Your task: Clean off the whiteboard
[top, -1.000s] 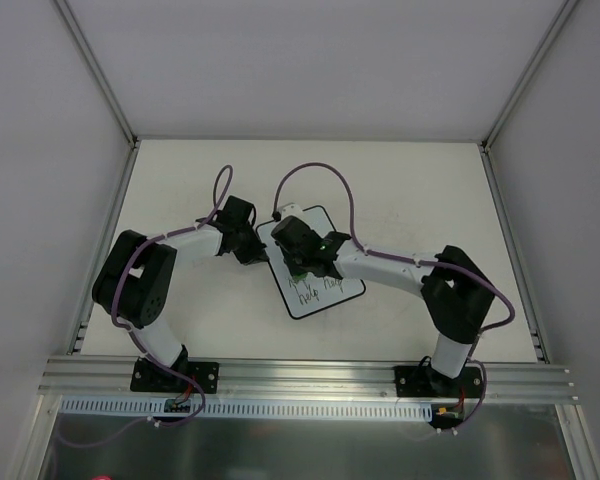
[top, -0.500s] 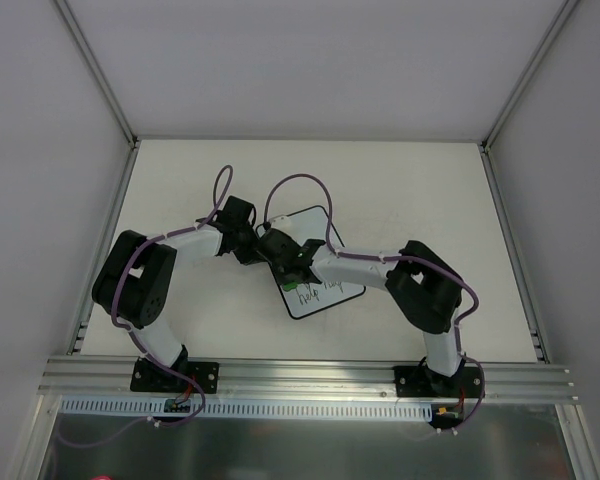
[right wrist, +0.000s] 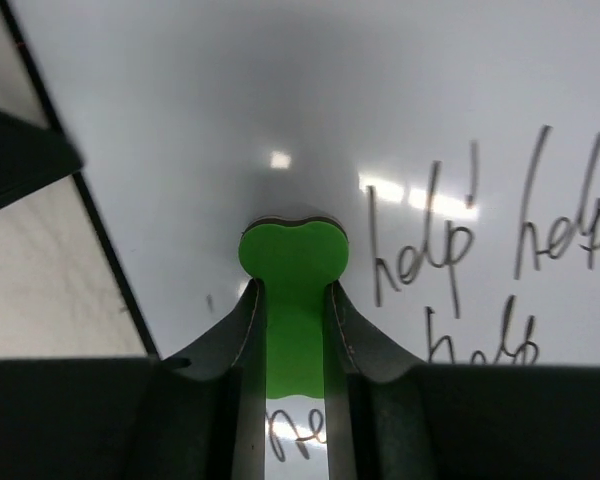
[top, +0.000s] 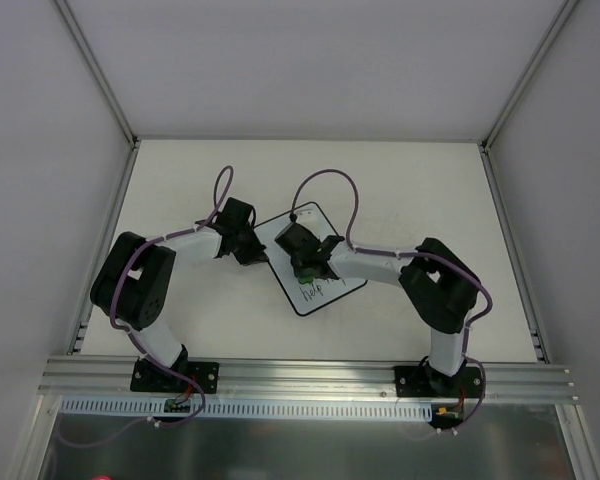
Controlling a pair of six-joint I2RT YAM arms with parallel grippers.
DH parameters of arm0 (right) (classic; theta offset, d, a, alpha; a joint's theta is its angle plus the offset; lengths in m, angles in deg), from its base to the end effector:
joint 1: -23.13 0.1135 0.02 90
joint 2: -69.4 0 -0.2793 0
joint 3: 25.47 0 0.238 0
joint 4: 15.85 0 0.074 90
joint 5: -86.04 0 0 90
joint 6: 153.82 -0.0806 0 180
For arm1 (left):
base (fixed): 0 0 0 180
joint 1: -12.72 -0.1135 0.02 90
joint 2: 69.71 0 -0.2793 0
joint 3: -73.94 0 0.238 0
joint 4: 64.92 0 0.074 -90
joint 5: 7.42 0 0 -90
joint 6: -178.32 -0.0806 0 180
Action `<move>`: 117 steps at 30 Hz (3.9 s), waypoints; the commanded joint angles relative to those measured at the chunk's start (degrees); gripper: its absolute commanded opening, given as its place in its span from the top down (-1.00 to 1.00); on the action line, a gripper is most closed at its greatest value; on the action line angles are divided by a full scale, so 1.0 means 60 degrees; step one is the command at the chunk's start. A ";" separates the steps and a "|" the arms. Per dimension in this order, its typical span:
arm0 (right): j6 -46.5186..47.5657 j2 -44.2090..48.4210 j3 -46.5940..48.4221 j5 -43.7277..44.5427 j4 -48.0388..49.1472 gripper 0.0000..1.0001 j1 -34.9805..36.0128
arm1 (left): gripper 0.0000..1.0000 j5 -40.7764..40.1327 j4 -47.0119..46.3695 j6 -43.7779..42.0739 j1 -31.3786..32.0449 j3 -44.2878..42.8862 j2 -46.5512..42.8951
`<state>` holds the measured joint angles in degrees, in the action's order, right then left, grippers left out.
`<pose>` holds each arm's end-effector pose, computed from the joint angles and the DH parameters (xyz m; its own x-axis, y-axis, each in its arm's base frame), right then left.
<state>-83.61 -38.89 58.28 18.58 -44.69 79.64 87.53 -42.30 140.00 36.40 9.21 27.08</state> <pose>0.2535 0.3271 0.1607 -0.6348 -0.3927 -0.6654 -0.4561 0.8856 -0.0875 0.3122 -0.1445 0.1386 -0.8131 -0.4969 -0.3032 -0.3098 0.8104 -0.4972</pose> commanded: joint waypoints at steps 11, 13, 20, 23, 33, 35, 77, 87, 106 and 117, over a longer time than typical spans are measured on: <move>0.0486 -0.0861 0.0983 -0.0651 -0.0674 0.99 -0.0075 | 1.00 -0.1103 0.1697 -0.0659 0.0052 0.0562 0.0626; 0.0428 -0.1009 0.1306 -0.0783 -0.0688 0.99 0.0073 | 1.00 -0.1089 0.1683 -0.0674 0.0052 0.0562 0.0655; 0.0062 -0.1595 0.2391 -0.0506 -0.0951 1.00 0.0367 | 1.00 -0.1089 0.1697 -0.0659 0.0052 0.0576 0.0625; -0.0070 -0.1595 0.2349 -0.0184 -0.1156 0.99 0.0221 | 1.00 -0.1118 0.1712 -0.0660 0.0052 0.0591 0.0596; -0.0481 -0.0527 0.0679 0.0769 -0.1963 0.99 -0.0994 | 1.00 -0.1118 0.1697 -0.0762 0.0038 0.0737 0.0494; -0.0393 -0.0307 0.0532 0.0696 -0.1948 0.99 -0.1142 | 1.00 -0.1118 0.1697 -0.0762 0.0038 0.0781 0.0479; 0.2039 -0.1082 0.1439 -0.1091 -0.1933 0.99 -0.2784 | 1.00 -0.0854 0.1741 -0.1231 -0.0080 0.0899 0.0391; 0.1511 -0.1288 0.1601 -0.2029 -0.1670 0.99 -0.1012 | 1.00 -0.0591 0.1726 -0.1260 -0.0080 0.0796 0.0508; 0.1233 -0.0175 -0.0156 -0.1267 -0.1611 0.99 -0.2636 | 1.00 -0.0532 0.1756 -0.1362 -0.0241 0.0943 0.0435; 0.1014 -0.0306 0.0368 -0.1692 -0.1347 0.99 -0.1555 | 1.00 -0.0445 0.1741 -0.1362 -0.0241 0.0870 0.0508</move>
<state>-76.70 -38.93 59.90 8.90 -48.08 66.13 88.71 -43.96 135.45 35.83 10.61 26.27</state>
